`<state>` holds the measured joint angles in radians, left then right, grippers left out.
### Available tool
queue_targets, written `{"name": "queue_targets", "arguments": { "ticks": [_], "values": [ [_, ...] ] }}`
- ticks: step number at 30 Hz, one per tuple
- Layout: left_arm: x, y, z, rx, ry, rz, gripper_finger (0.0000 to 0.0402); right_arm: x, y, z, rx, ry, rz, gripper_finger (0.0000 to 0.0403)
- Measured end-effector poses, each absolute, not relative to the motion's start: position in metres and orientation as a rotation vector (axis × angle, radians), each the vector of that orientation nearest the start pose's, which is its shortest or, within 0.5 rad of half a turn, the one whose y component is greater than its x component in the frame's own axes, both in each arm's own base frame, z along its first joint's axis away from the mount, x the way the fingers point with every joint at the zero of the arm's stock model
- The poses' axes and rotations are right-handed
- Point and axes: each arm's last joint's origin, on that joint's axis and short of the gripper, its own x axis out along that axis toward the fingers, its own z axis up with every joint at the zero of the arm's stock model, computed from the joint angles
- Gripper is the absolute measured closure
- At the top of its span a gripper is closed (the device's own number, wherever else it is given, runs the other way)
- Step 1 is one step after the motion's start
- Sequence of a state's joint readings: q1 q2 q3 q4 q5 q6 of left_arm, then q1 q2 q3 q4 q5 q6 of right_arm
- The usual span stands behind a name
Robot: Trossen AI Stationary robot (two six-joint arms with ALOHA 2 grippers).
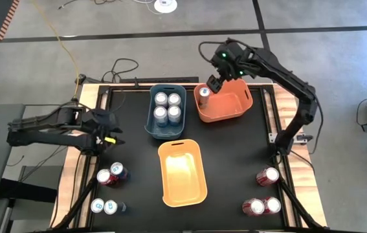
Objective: Sort soda cans
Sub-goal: Put the top blue soda can into the orange bin
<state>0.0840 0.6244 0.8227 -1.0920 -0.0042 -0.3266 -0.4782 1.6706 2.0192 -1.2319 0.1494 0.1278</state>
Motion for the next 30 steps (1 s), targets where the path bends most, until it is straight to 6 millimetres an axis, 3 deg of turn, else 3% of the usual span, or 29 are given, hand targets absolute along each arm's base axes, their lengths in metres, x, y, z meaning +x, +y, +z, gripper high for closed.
{"name": "queue_targets", "arguments": {
  "ticks": [8, 18, 30],
  "values": [
    [0.093, -0.009, 0.29, -0.37, 0.894, 0.076, 0.0135, 0.293, -0.126, 0.407, 0.276, 0.909, -0.655, 0.007],
    [0.096, -0.037, 0.301, -0.429, 0.996, -0.1, 0.0137, 0.314, -0.117, 0.37, 0.288, 0.903, -0.632, 0.007],
    [0.117, -0.078, 0.28, -0.435, 1.196, 0.013, 0.0136, 0.318, -0.115, 0.362, 0.299, 0.898, -0.63, 0.008]
  ]
}}
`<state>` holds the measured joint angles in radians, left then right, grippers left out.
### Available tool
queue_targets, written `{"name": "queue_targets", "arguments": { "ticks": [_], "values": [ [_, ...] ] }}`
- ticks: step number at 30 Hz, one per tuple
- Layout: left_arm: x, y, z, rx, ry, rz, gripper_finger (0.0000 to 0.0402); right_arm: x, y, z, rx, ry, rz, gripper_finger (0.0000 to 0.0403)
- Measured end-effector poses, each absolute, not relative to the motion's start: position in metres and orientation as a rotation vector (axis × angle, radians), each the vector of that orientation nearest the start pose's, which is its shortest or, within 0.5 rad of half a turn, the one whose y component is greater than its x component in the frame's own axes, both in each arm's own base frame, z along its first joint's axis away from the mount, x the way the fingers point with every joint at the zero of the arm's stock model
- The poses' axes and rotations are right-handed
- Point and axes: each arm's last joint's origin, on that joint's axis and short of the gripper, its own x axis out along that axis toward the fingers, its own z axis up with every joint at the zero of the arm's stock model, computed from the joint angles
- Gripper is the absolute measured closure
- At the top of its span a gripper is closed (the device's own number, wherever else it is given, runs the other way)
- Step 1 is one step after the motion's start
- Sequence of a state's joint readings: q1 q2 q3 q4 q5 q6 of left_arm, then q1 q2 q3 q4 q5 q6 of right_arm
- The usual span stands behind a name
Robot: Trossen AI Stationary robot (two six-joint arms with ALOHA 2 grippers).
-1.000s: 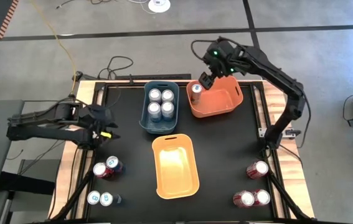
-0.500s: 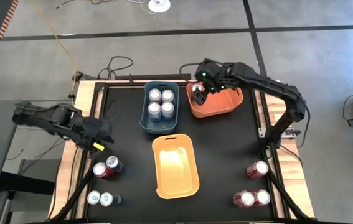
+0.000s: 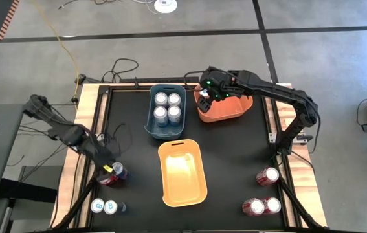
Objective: Sort soda cans
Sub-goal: Put the top blue soda can into the orange bin
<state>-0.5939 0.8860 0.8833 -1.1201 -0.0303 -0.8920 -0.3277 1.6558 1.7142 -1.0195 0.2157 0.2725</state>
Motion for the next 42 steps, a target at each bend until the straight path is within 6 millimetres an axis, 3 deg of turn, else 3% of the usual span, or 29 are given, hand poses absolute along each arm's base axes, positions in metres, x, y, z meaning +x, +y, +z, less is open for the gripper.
{"name": "queue_targets", "arguments": {
  "ticks": [12, 21, 33, 42],
  "values": [
    [0.129, -0.092, 0.27, -0.403, 1.231, 0.07, 0.0136, 0.323, -0.103, 0.363, 0.282, 0.89, -0.594, 0.0082],
    [0.124, -0.088, 0.269, -0.356, 1.253, 0.109, 0.0132, 0.324, -0.1, 0.363, 0.287, 0.888, -0.591, 0.0082],
    [0.107, -0.075, 0.281, -0.402, 1.161, 0.078, 0.0025, 0.324, -0.1, 0.363, 0.294, 0.885, -0.595, 0.0082],
    [0.112, -0.079, 0.283, -0.445, 1.134, 0.038, 0.0006, 0.325, -0.1, 0.363, 0.3, 0.873, -0.597, 0.0082]
  ]
}}
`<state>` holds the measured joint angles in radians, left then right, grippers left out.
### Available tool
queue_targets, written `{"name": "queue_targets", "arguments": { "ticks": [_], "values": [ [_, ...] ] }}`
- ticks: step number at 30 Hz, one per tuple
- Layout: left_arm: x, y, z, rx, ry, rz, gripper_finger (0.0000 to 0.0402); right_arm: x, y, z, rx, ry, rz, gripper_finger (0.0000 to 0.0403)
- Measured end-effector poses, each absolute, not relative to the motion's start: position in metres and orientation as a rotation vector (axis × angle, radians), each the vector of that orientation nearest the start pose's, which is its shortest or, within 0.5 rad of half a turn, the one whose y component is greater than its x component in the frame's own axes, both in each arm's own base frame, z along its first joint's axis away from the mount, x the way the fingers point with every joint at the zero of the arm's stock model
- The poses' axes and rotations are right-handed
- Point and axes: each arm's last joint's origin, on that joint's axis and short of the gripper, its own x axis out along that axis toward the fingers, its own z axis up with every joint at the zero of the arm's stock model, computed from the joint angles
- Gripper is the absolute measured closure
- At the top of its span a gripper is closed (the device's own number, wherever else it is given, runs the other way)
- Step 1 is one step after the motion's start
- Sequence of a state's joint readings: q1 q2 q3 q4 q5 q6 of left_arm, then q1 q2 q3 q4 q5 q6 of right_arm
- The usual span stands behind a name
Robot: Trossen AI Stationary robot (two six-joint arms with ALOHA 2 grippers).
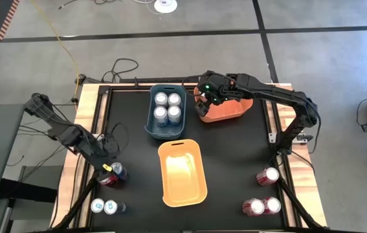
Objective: Sort soda cans
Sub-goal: Put the top blue soda can into the orange bin
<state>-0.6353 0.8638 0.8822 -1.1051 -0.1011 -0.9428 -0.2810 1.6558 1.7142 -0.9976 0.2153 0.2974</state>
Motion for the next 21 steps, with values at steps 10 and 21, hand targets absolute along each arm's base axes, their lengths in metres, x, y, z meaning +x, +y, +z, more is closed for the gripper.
{"name": "queue_targets", "arguments": {
  "ticks": [10, 21],
  "values": [
    [0.126, -0.09, 0.265, -0.298, 1.283, 0.088, 0.0006, 0.325, -0.1, 0.363, 0.309, 0.871, -0.601, 0.0082],
    [0.132, -0.093, 0.257, -0.232, 1.322, 0.12, 0.0075, 0.326, -0.097, 0.363, 0.316, 0.864, -0.618, 0.0082]
  ]
}}
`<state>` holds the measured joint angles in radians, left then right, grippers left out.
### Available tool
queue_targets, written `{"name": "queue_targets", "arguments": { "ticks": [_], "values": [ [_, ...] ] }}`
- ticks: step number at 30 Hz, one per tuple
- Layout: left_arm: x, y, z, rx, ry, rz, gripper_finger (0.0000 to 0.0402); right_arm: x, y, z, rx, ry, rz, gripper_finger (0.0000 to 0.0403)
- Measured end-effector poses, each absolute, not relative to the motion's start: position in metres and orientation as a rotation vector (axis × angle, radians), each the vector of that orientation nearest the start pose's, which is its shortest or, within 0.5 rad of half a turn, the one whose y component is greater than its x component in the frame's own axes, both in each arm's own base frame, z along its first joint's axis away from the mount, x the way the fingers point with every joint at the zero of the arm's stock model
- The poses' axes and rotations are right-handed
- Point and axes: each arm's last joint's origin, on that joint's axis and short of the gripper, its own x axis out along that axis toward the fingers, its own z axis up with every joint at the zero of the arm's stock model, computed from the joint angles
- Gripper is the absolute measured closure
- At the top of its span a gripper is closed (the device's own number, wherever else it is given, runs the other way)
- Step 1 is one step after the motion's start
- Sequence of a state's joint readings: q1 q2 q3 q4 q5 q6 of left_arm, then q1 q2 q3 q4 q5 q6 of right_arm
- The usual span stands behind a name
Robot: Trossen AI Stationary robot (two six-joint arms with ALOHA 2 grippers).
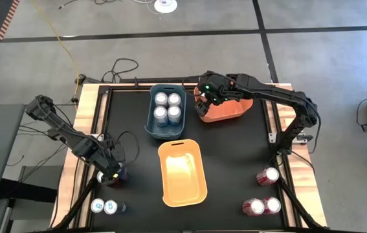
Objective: Sort soda cans
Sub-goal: Put the top blue soda can into the orange bin
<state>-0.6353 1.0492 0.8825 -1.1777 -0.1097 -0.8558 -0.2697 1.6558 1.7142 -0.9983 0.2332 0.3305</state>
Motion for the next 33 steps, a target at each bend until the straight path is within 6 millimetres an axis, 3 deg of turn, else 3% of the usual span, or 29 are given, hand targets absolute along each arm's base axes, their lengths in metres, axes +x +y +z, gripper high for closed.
{"name": "queue_targets", "arguments": {
  "ticks": [7, 13, 21, 26, 33],
  "values": [
    [0.136, -0.09, 0.258, -0.201, 1.265, 0.161, 0.0183, 0.327, -0.083, 0.361, 0.29, 0.899, -0.614, 0.0082],
    [0.14, -0.084, 0.258, -0.183, 1.253, 0.167, 0.0183, 0.319, -0.073, 0.356, 0.295, 1.007, -0.62, 0.0082],
    [0.147, -0.076, 0.261, -0.148, 1.226, 0.164, 0.018, 0.319, -0.056, 0.356, 0.215, 1.015, -0.669, 0.009],
    [0.155, -0.067, 0.287, -0.143, 1.17, 0.144, 0.0181, 0.309, -0.047, 0.361, 0.198, 1.032, -0.69, 0.0102],
    [0.171, -0.039, 0.35, -0.084, 0.976, 0.168, 0.0181, 0.282, -0.034, 0.376, 0.236, 1.055, -0.707, 0.0112]
  ]
}}
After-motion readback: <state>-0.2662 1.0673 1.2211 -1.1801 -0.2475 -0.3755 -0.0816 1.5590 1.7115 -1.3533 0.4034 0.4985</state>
